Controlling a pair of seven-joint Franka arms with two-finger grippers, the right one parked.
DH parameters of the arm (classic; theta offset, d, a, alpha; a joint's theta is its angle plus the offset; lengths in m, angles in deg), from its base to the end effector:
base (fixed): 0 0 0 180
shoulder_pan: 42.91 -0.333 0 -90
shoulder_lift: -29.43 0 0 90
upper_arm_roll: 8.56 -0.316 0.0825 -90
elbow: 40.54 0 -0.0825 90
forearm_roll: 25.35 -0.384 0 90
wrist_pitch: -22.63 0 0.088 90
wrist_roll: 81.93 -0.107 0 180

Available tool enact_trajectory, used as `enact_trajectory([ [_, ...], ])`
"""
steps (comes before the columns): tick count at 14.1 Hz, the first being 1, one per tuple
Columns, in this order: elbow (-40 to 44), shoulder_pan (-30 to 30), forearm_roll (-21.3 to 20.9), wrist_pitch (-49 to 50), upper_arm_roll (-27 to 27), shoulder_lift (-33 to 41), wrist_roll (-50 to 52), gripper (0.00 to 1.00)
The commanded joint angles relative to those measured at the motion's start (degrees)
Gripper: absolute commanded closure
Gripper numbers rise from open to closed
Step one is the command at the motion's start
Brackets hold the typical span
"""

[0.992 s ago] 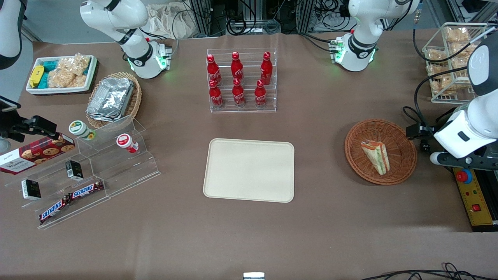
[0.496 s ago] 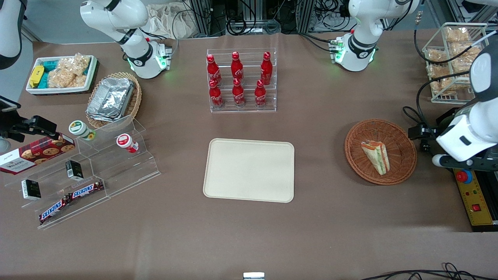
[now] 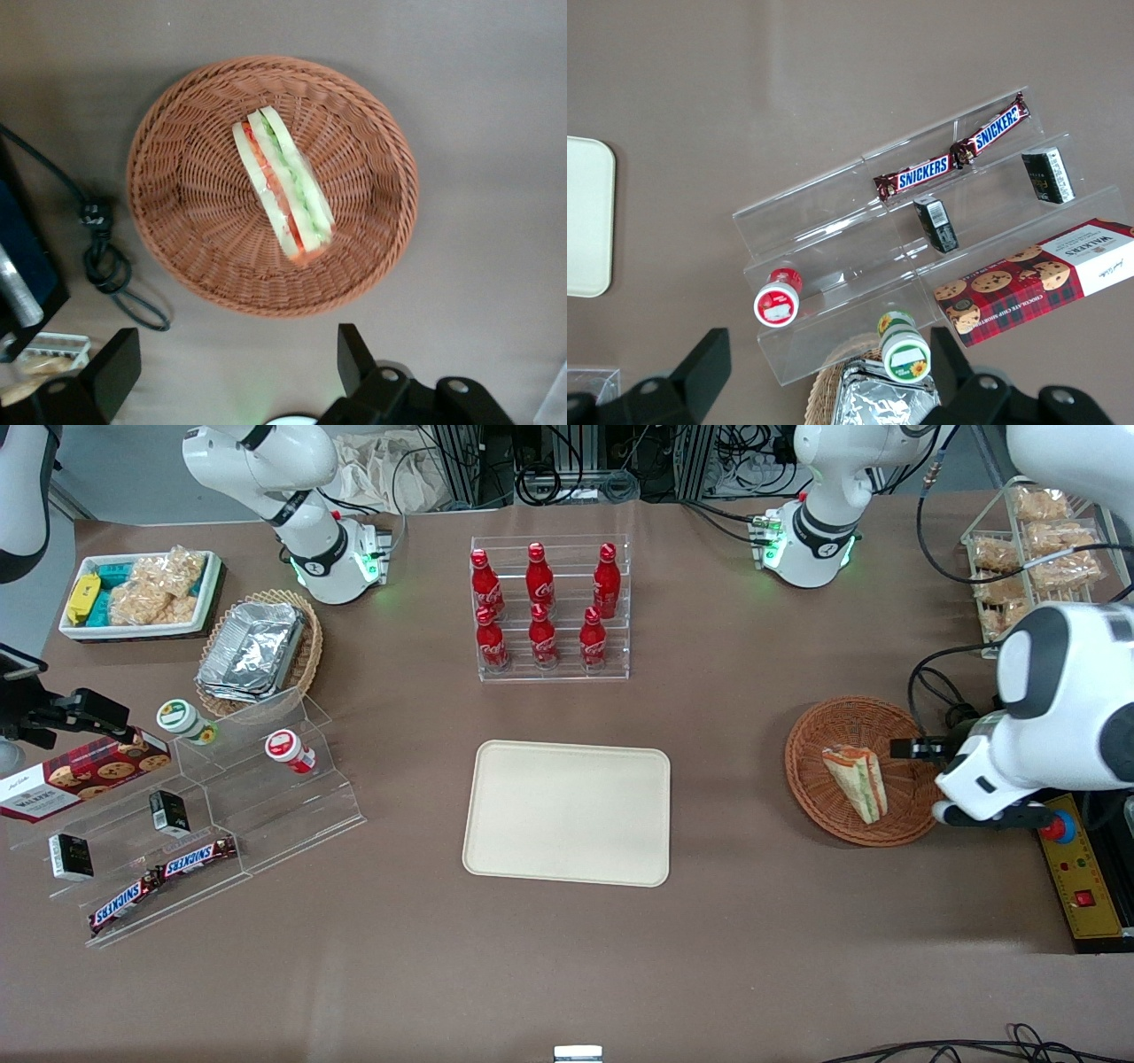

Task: Place sandwich from basket to tray
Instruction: 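Lower the open left gripper over the wrapped sandwich in the basket, then align and close the left gripper on the sandwich's crust edge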

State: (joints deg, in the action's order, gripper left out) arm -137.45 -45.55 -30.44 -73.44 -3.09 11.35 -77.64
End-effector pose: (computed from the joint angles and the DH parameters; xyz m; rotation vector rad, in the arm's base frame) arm 0.6079 -0.0168 0.3915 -3.0255 -0.0018 0.4951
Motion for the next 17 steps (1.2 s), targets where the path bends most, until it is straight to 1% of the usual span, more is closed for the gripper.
enact_trajectory([
  [1, -7.3, -0.4, -0.4, -8.5, 0.4, 0.1, 5.3, 0.01],
  [3, -10.1, -0.4, -0.4, -13.3, 0.4, -0.8, 8.1, 0.01],
  [5, -10.8, -1.1, -0.2, -16.0, 0.4, -2.1, 10.8, 0.01],
  [6, -12.6, -2.3, -0.2, -18.1, 0.5, -2.2, 11.3, 0.01],
  [8, -16.6, -2.4, -0.2, -23.5, 0.5, -2.2, 12.5, 0.01],
  [10, -18.1, -2.4, -0.2, -27.4, 0.5, -2.9, 15.5, 0.02],
  [13, -18.0, -2.1, 0.0, -29.4, 0.6, -4.1, 18.3, 0.02],
  [17, -18.1, -2.5, 0.0, -28.7, 0.6, -3.0, 17.9, 0.02],
])
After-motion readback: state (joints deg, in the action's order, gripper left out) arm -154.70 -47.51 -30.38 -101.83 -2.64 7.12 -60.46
